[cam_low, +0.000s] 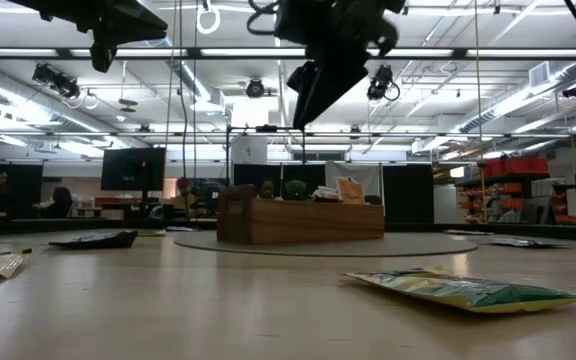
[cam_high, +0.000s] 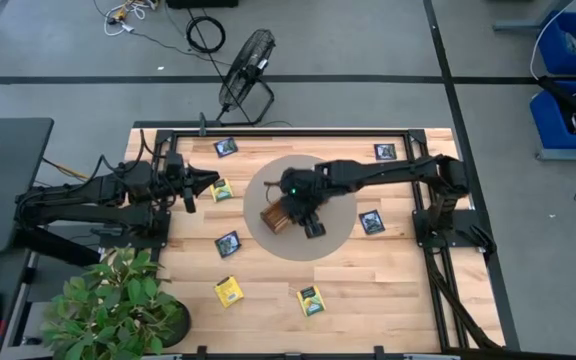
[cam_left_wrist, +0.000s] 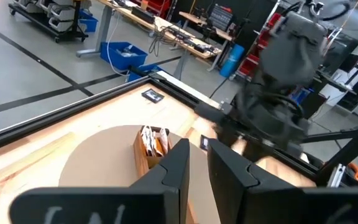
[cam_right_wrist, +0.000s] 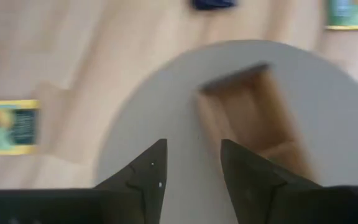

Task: Pick & Place Tea
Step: Put the yellow tea bag into the middle section of the wooden organizer

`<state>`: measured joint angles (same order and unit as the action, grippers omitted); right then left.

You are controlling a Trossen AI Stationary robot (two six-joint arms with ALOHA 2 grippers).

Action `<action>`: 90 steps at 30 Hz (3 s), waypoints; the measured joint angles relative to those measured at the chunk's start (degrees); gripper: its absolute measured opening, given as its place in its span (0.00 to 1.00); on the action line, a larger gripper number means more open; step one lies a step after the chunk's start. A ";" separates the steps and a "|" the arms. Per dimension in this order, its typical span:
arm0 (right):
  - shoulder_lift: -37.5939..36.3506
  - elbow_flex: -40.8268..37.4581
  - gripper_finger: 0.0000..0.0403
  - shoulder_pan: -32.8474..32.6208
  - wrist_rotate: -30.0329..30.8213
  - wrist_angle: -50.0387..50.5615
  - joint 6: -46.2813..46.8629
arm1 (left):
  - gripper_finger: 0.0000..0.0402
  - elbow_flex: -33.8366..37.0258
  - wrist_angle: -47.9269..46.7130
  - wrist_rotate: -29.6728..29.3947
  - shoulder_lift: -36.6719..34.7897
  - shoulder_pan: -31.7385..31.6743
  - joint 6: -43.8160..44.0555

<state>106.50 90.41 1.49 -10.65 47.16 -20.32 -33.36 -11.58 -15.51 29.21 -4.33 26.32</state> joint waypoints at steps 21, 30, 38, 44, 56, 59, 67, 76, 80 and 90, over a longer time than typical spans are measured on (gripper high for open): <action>0.11 -7.69 0.39 -19.13 -3.52 -10.33 26.02 | 0.15 0.00 -2.97 0.31 0.02 0.01 -2.57; 0.13 -15.72 0.43 -23.82 4.19 -17.60 37.45 | 0.15 0.00 -2.95 5.22 0.02 0.01 -2.94; 0.15 -22.44 0.60 -24.56 4.27 -24.59 42.12 | 0.15 0.00 -2.94 5.25 0.02 0.00 -2.67; 0.15 -24.93 0.61 -25.42 6.07 -26.51 42.35 | 0.15 0.00 -2.94 5.27 0.02 -0.01 -1.89; 2.40 -29.09 0.60 -26.86 9.11 -34.50 42.34 | 0.15 0.00 -3.84 5.27 0.04 0.01 -1.87; 3.80 -28.96 0.60 -27.40 9.87 -37.33 42.36 | 0.15 0.00 -4.01 5.27 0.04 -0.01 -1.54; 5.40 -28.81 0.46 -27.46 11.04 -36.08 42.52 | 0.15 0.00 -4.80 5.19 0.15 0.01 -1.06; 7.64 -28.55 0.09 -27.91 11.33 -35.98 45.06 | 0.15 0.00 -4.80 5.12 0.39 0.01 0.03; 7.50 -28.00 0.02 -27.80 11.28 -34.21 45.27 | 0.15 0.00 -4.78 5.08 0.40 0.00 -0.50; 6.60 -20.42 0.00 -26.60 16.18 -22.66 40.96 | 0.15 0.00 -4.77 5.05 0.39 0.01 -1.48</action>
<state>113.10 69.99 -25.11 5.53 24.49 20.64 -33.36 -16.34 -10.46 29.61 -4.32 24.84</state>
